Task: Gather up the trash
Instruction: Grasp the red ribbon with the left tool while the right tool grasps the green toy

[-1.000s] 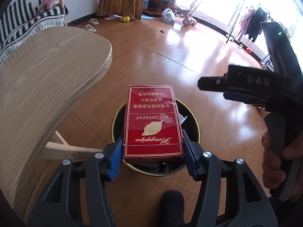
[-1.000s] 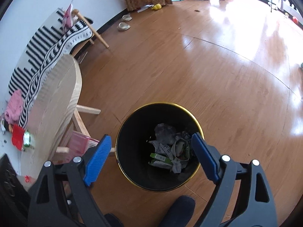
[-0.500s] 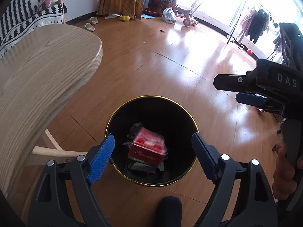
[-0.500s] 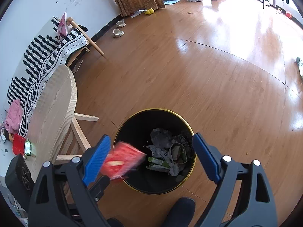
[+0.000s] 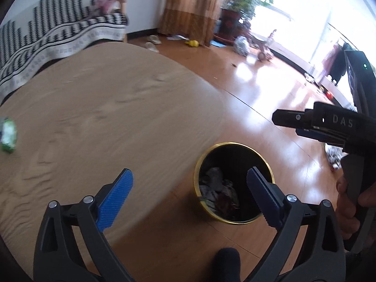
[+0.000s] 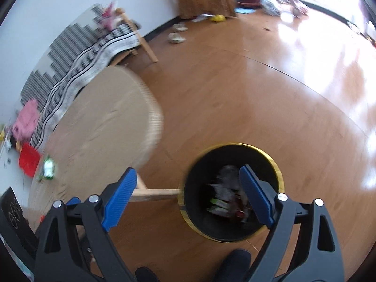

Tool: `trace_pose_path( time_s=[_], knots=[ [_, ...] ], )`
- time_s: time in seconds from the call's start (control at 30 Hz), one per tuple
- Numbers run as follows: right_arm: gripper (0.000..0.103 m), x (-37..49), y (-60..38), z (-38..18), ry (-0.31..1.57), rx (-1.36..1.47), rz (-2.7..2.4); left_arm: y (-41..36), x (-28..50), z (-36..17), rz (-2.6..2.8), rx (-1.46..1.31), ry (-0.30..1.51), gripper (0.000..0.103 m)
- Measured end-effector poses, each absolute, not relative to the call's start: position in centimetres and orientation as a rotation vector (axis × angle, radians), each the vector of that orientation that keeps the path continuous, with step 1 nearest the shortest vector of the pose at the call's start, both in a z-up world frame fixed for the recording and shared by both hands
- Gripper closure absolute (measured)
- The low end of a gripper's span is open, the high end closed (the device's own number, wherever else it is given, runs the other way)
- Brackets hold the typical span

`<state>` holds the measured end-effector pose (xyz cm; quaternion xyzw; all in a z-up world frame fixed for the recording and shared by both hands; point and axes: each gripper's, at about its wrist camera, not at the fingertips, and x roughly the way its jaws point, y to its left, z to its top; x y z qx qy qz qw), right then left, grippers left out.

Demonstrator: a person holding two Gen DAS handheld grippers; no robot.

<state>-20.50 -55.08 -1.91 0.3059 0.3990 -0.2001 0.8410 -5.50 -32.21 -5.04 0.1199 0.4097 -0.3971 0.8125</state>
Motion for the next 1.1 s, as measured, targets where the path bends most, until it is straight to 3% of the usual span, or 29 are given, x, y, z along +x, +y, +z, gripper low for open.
trace_pose_path(
  time_s=[0.33, 0.57, 1.0, 1.1],
  knots=[
    [0.016, -6.4, -37.0, 0.4, 0.922, 0.396, -0.115, -13.0, 2.1, -2.2, -0.527, 0.23, 0.822, 0.008],
    [0.016, -0.4, -26.3, -0.4, 0.959, 0.245, 0.043, -1.5, 5.5, -3.6, -0.423, 0.209, 0.883, 0.008],
    [0.016, 8.5, -20.7, -4.3, 0.987, 0.13, 0.019, 0.0, 7.4, -8.0, -0.399, 0.252, 0.931, 0.009],
    [0.016, 10.4, -20.3, -4.9, 0.991, 0.114, 0.014, -0.2, 7.5, -8.0, -0.406, 0.235, 0.915, 0.024]
  ],
)
